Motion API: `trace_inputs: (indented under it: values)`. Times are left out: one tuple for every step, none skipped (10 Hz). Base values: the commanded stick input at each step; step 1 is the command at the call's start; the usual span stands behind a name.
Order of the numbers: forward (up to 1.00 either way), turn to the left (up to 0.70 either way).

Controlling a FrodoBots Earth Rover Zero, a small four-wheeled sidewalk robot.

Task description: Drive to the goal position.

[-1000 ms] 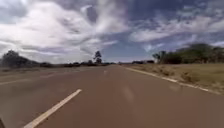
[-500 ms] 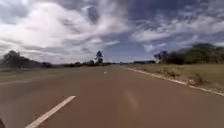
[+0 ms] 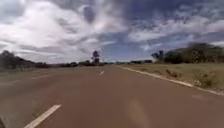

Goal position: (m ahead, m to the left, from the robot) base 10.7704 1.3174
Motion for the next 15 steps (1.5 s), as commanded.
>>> trace_inputs:
  values:
    - [1.0,0.0]
    - [1.0,0.0]
    - [1.0,0.0]
    - [1.0,0.0]
    - [1.0,0.0]
    - [1.0,0.0]
    - [1.0,0.0]
    - [1.0,0.0]
    - [1.0,0.0]
    - [1.0,0.0]
    - [1.0,0.0]
    - [1.0,0.0]
    - [1.0,0.0]
    - [1.0,0.0]
    - [1.0,0.0]
